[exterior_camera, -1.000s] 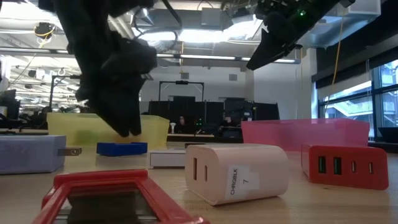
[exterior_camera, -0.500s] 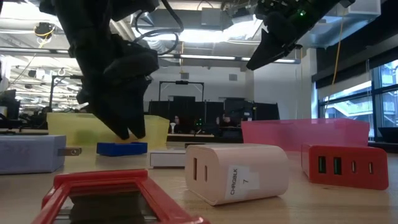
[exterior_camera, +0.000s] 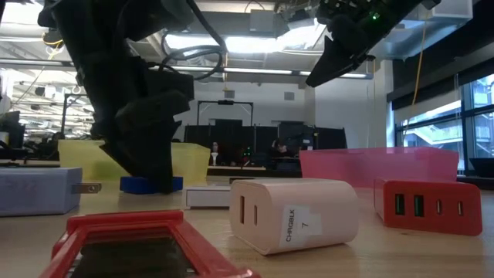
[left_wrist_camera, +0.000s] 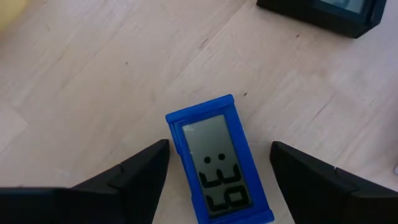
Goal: Pick & Place Office items
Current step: Put the blue digital clock into the pink bin
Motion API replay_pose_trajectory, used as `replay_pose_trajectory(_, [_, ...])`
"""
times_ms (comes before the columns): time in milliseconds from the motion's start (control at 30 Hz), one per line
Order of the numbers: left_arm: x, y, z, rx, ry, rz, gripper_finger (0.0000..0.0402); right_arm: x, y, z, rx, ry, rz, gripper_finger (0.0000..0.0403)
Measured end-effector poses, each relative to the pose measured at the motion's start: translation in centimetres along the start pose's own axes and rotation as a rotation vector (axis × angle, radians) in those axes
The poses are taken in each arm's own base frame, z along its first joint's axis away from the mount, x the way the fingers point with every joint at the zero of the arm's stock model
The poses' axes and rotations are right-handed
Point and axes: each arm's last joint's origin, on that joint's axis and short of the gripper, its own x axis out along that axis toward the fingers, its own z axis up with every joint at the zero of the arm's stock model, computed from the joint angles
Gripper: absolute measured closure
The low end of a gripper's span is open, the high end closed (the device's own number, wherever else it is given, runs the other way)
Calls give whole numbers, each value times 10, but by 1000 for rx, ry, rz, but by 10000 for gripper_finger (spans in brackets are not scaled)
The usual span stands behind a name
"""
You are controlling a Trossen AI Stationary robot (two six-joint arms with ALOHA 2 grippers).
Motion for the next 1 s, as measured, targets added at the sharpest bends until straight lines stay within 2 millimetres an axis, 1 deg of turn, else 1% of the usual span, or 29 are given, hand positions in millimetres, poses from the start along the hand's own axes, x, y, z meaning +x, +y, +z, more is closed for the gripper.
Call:
replay_pose_trajectory(133, [0,0,0,-3,5,-4,142,0,0,0,0,0,0,152])
replay_pose_trajectory(500, [0,-1,-1,44,7,-9,227,0,0,0,0,0,0,152])
replay_pose_trajectory(600, [-2,-3,2,72,-7,-9,245,0,0,0,0,0,0,152])
replay_pose_trajectory(733, [-8,-12,13,156,-63,-3,249,0,0,0,0,0,0,152])
replay_pose_trajectory(867, [-24,-28,35,190,-195,-12,238,0,0,0,0,0,-1,152])
replay_pose_trajectory(1000, [-41,-42,57,252,-291,-24,238,0,0,0,0,0,-1,152])
